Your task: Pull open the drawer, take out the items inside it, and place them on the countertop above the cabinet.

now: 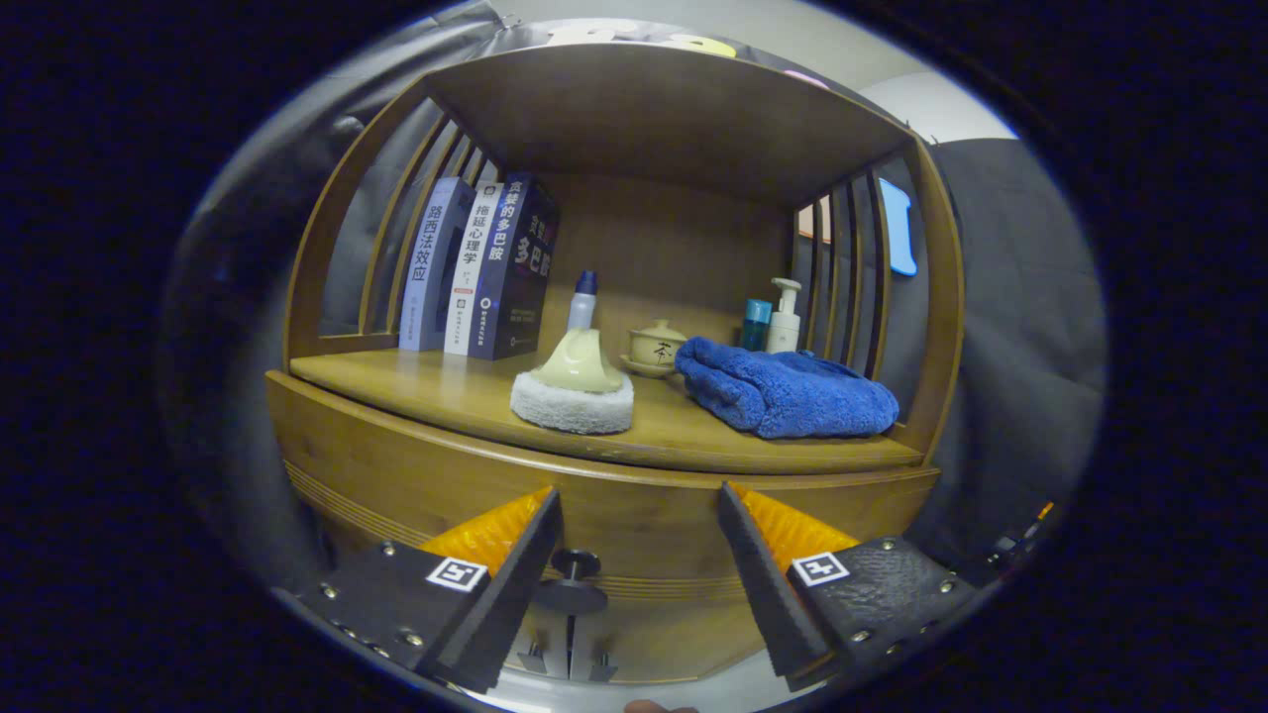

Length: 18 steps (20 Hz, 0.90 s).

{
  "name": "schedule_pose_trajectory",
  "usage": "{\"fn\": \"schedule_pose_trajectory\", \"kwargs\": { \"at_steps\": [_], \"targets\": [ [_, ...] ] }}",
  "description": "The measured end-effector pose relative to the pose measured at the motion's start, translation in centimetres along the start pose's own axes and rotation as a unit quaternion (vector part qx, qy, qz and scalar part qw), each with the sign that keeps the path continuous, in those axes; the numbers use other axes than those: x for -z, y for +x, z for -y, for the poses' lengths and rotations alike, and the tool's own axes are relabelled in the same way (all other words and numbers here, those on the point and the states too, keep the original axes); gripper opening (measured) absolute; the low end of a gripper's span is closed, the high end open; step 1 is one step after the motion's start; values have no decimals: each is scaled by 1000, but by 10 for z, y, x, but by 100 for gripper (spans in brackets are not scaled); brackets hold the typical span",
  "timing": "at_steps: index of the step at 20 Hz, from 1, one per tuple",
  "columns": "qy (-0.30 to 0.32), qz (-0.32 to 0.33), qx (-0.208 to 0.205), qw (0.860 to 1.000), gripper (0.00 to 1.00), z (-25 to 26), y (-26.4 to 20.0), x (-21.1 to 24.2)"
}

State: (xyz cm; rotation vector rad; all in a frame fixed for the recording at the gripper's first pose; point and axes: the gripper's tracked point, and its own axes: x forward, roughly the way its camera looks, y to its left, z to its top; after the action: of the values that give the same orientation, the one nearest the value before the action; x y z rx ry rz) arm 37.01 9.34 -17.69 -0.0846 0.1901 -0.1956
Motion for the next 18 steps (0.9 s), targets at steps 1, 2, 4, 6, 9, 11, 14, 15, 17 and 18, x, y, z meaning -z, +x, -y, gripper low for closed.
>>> {"fn": "schedule_pose_trajectory", "kwargs": {
  "at_steps": [1,2,4,6,9,11,14,15,17,18],
  "targets": [
    [-1,1,-1,1000,96,0,2,0],
    [-2,1,-1,1000,96,0,3,0],
    [-4,-1,-5,1000,96,-1,7,0],
    [-2,1,-8,1000,96,-2,7,0],
    [-2,5,-9,1000,96,-1,8,-1],
    [8,-3,-11,1000,96,1,7,0],
    [43,14,-19,999,97,14,-2,-21],
    [48,24,-24,998,97,19,-6,-29],
    [45,43,-36,997,96,36,-19,-48],
    [40,55,-40,997,96,47,-27,-59]
  ]
}}
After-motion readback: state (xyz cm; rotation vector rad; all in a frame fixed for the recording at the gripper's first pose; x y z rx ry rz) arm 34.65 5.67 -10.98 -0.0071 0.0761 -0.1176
